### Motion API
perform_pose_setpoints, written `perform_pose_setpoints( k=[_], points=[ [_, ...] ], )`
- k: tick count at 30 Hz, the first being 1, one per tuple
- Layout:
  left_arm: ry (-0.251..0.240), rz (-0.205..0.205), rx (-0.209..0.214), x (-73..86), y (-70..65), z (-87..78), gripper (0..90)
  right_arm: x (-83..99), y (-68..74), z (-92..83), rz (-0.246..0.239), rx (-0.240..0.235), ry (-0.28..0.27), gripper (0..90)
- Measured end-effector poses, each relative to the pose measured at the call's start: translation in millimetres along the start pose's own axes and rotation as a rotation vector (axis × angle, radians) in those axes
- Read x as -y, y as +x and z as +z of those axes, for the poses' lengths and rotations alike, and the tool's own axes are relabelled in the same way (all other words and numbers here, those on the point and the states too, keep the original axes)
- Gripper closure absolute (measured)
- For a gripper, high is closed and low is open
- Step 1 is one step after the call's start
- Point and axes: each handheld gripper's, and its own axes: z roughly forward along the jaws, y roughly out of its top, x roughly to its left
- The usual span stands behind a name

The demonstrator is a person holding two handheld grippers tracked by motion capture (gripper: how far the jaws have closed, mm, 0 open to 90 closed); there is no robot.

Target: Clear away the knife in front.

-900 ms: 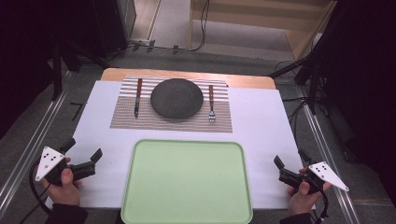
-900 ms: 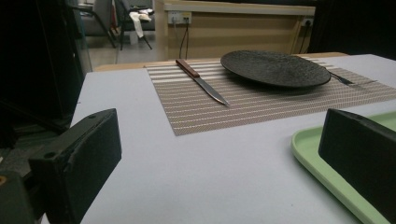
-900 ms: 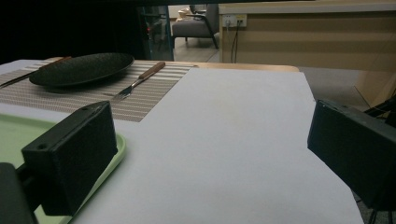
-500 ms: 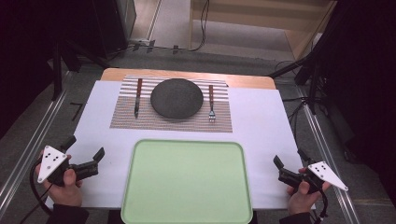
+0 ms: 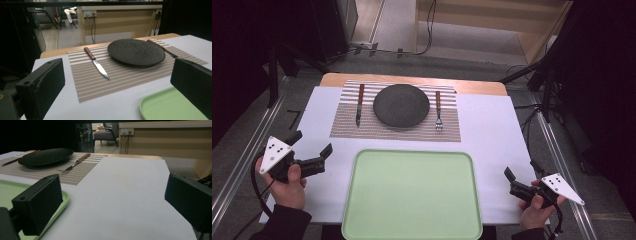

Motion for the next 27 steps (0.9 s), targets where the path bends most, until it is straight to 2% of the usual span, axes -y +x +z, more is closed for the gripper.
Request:
perform_pose_setpoints(
  k=[4,9,13,15,20,23,27],
  points=[
    [0.002,0.019,-0.028,-14.6,0.4,8.9,0.0,0.2,0.8,-0.1,-0.001,-0.003,0.001,0.0],
    [0.016,0.033,-0.031,-29.5,3.7,22.4,0.0,0.1,1.4,0.3,-0.002,-0.008,0.002,0.0],
    [0.034,0.033,-0.018,-39.3,5.7,35.5,0.0,0.0,1.3,0.3,-0.003,-0.008,0.001,0.0],
    [0.043,0.042,-0.016,-42.7,6.6,42.3,0.0,0.0,1.4,0.4,-0.004,-0.009,0.001,0.0],
    [0.071,0.019,-0.005,-47.7,13.8,62.7,0.0,0.1,1.2,0.3,-0.003,-0.012,-0.001,0.0],
    [0.081,0.027,-0.006,-49.1,15.2,68.9,0.0,0.1,1.4,0.1,-0.007,-0.011,0.0,0.0],
    [0.103,0.017,-0.012,-50.5,21.2,82.6,0.0,0.1,1.8,0.5,-0.012,-0.01,0.003,0.0]
  ],
)
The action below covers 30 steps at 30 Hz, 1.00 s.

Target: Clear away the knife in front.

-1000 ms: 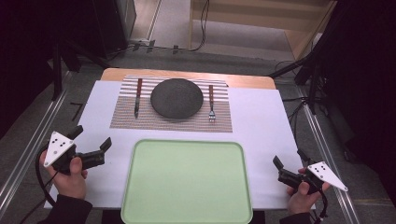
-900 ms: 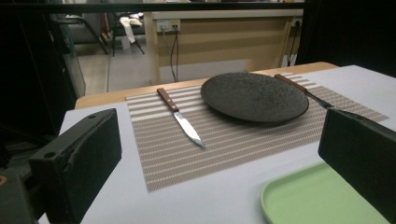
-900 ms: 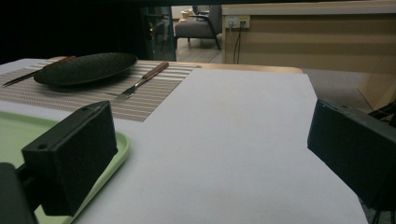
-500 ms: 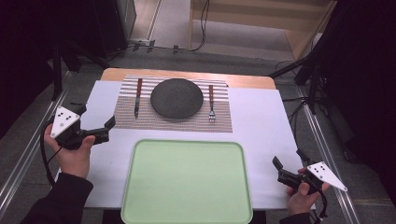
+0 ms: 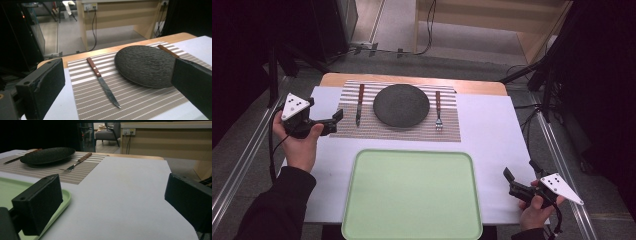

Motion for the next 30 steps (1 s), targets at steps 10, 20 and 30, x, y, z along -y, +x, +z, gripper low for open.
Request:
perform_pose_setpoints(
  k=[10,20,30],
  points=[
    [0.074,-0.028,0.012,-9.4,9.3,33.9,0.0,-0.2,1.1,0.7,-0.008,-0.002,0.004,0.0],
    [0.177,-0.036,0.004,-18.3,14.9,76.4,0.4,-0.1,0.9,1.0,-0.007,-0.003,0.008,0.0],
    [0.29,-0.079,-0.015,-17.5,20.2,119.6,5.1,0.0,0.3,1.0,0.0,-0.006,0.008,0.0]
  ],
)
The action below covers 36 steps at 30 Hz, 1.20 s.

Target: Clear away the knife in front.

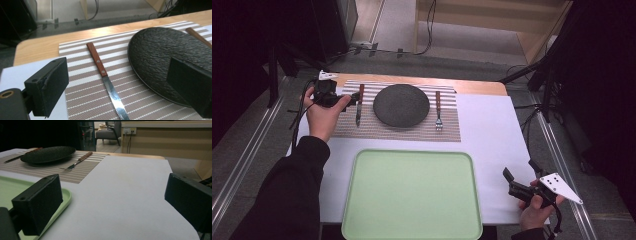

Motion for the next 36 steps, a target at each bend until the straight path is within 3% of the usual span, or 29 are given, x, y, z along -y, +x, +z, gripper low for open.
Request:
perform_pose_setpoints(
  k=[8,13,22,25,36],
  points=[
    [0.062,-0.045,-0.026,-10.6,6.5,25.0,13.4,0.0,-0.4,0.2,-0.001,0.0,-0.001,0.0],
    [0.106,-0.045,-0.06,-16.3,2.8,37.8,19.8,0.1,0.0,0.1,-0.002,0.0,0.0,0.0],
    [0.191,-0.067,-0.044,-23.9,2.3,59.3,32.0,0.2,-0.5,0.0,0.0,0.001,-0.001,0.0],
    [0.221,-0.057,-0.042,-26.2,2.6,65.4,37.8,0.2,-0.8,0.1,-0.001,0.0,-0.001,0.0],
    [0.325,-0.116,-0.059,-16.4,8.8,93.4,48.4,0.5,-1.2,-0.3,0.005,0.004,-0.002,0.0]
  ],
)
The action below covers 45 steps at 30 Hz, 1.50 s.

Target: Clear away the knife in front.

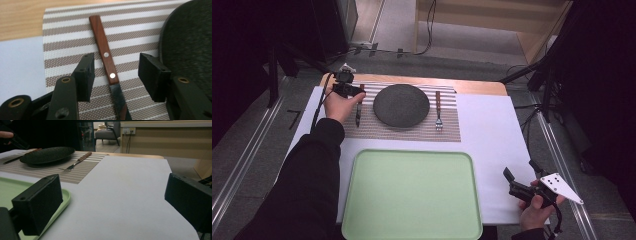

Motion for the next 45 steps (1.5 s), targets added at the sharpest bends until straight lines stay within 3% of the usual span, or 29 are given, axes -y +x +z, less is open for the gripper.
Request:
perform_pose_setpoints(
  k=[16,29,32,37,45],
  points=[
    [0.061,0.007,-0.024,4.1,-1.7,18.5,60.4,0.1,0.2,0.2,0.001,0.008,0.001,0.0],
    [0.091,0.047,-0.121,2.3,-9.8,21.2,76.6,0.2,0.3,0.4,0.003,0.015,0.002,0.0],
    [0.095,0.02,-0.123,1.5,-9.4,21.3,76.7,0.2,0.4,0.4,0.002,0.015,0.002,0.0],
    [0.092,0.049,-0.119,2.4,-9.3,20.9,77.0,0.2,0.3,0.2,0.003,0.015,0.003,0.0],
    [0.094,0.056,-0.112,2.6,-8.0,18.9,77.5,0.2,-0.4,0.1,0.005,0.012,0.001,0.0]
  ],
)
